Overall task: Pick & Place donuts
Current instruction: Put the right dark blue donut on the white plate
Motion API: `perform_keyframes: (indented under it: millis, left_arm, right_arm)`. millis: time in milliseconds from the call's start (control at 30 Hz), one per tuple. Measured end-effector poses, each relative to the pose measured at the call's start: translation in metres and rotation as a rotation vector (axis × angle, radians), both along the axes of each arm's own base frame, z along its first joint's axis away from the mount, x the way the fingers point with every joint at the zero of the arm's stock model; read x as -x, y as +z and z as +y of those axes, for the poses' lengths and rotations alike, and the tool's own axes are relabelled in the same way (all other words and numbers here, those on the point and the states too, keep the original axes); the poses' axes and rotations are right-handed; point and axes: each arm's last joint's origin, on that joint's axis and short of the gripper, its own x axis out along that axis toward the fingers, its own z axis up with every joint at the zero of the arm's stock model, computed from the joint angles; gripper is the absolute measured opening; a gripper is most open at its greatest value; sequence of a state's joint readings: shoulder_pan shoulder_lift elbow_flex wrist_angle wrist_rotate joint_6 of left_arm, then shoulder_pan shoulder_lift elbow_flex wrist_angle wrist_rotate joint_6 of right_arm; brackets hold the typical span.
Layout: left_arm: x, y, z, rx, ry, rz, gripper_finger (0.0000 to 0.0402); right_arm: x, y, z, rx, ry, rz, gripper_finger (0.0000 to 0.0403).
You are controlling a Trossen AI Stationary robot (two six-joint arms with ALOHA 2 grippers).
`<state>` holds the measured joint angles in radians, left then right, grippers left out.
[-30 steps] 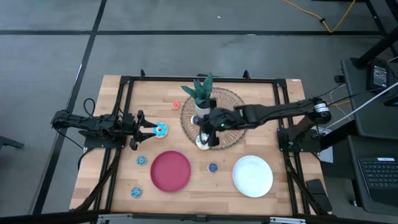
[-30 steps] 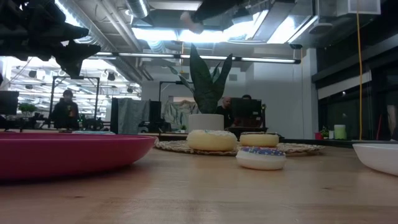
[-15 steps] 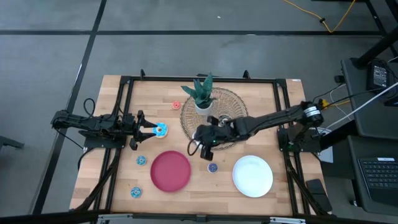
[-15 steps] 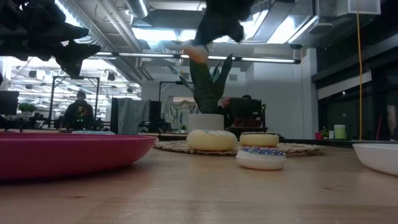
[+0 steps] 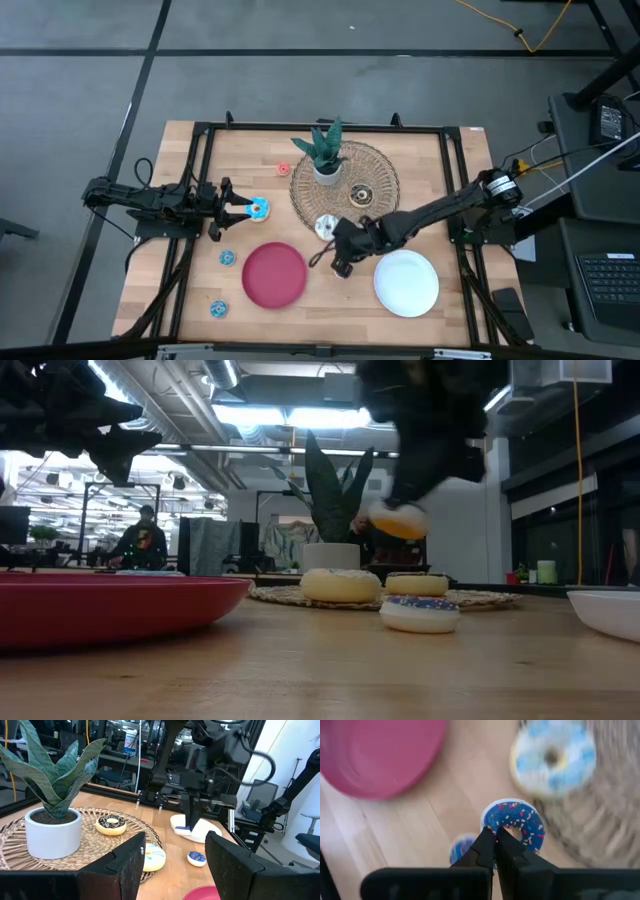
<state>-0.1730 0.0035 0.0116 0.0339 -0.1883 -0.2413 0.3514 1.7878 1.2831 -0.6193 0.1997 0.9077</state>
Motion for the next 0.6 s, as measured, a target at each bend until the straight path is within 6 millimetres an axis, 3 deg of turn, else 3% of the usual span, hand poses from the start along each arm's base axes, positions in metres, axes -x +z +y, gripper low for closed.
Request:
perform_keyframes:
  millis: [600]
  left_arm:
    - [0.000, 0.000, 0.000, 0.000, 0.000, 0.000, 0.0198]
  right_arm:
    - [0.057, -0.011, 0.065, -0.081, -0.206, 0.198, 0.0009]
